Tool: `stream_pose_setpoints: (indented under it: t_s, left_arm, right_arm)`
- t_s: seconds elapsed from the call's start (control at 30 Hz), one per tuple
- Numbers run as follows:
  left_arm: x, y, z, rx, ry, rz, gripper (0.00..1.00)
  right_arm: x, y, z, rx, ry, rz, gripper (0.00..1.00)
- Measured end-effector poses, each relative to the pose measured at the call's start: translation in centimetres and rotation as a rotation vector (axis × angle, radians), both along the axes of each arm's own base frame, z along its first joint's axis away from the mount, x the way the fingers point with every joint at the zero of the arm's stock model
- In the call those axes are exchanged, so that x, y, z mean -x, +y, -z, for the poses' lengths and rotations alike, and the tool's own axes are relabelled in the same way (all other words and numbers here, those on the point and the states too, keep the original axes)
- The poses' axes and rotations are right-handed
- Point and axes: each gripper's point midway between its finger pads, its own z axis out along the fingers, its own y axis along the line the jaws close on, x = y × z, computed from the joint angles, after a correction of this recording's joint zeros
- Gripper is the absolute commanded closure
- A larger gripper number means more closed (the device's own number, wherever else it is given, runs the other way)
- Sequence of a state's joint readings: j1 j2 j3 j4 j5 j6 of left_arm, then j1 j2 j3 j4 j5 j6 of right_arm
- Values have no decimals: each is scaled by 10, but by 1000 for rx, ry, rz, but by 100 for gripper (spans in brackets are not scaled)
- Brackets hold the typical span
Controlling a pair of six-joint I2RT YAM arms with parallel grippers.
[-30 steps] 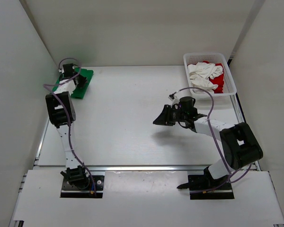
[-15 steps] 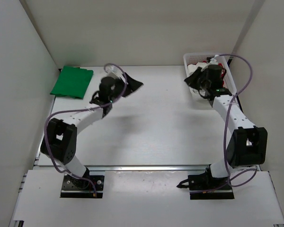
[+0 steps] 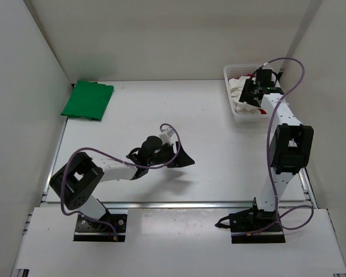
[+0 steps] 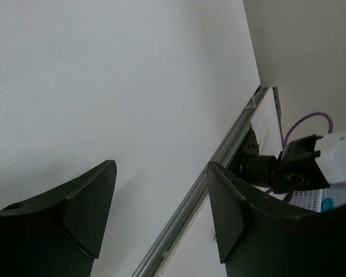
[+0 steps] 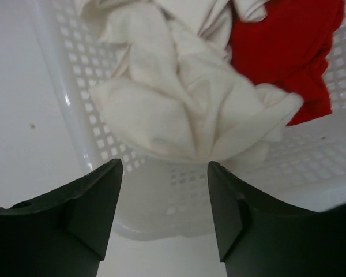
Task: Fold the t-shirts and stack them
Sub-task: Grab crumpled tshirt from bin with the right arm
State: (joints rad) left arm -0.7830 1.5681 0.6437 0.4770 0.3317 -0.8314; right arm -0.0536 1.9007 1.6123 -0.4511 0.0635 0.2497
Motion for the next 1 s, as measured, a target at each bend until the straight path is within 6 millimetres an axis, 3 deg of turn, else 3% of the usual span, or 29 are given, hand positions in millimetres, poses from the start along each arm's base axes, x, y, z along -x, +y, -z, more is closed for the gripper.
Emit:
stream_pose_setpoints:
  t_s: [0.17,0.4,0.43,0.5,0.57,0.63,0.77,0.83,0.9,1.0]
  left_arm:
    - [13,25,18,4,35,-12,29]
    - [6,39,21,11,45,-52,30]
    - [5,39,19,14,42,-51,30]
    - [5,38,17,22,35,-51,30]
    - [4,38,15,28,33,-50,33]
    - [3,38,14,34,32,-50,34]
    - [4,37,13,41,34,-46,35]
    - [3,37,12,48,38,-48,36]
    - [1,38,11,54,42,-49,36]
    - [-7,45,10,64,51,-77,36]
  right_arm:
    - [11,22,18,52,97,-66,34]
    - [-9,5,52,119,198,-23,38]
    - [-12,3,56,125,207,-20,41]
    - [-13,1,60,135,225,-19,74]
    - [-15,0,56,142,224,-19,97]
    - [-20,-1,48,144,202,-10,100]
    - [-20,2,24,161,149,0,100]
    - [-16,6,2,164,111,-2,100]
    - [-11,15,-37,157,29,-13,100]
    - [4,41,-135,129,-197,-61,100]
